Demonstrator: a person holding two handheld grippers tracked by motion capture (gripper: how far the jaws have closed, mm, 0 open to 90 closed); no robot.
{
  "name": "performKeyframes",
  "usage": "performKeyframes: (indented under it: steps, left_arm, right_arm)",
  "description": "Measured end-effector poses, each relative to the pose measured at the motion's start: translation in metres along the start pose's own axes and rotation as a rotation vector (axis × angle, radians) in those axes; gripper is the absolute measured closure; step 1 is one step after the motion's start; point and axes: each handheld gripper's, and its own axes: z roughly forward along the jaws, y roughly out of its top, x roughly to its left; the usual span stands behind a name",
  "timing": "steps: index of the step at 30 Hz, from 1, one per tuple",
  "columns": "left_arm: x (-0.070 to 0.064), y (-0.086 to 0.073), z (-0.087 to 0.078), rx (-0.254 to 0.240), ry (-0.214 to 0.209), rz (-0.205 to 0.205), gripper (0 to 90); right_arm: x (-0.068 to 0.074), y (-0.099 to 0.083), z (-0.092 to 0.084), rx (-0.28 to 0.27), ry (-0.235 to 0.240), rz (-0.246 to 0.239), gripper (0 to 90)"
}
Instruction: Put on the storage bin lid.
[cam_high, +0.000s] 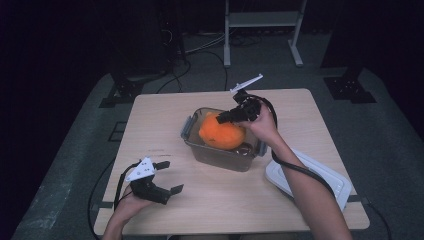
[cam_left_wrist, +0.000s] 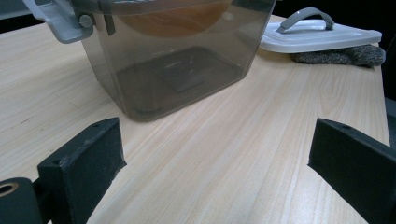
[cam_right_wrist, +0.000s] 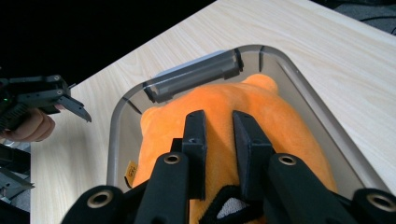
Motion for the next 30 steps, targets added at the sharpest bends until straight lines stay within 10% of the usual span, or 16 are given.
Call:
performKeyframes:
  steps: [30]
  left_arm:
    - [0.000, 0.001, 0.000, -0.006, -0.002, -0.001, 2.6]
  right_arm:
    - [-0.002, -0.007, 0.028, 0.108, -0.001, 0.007, 72.7]
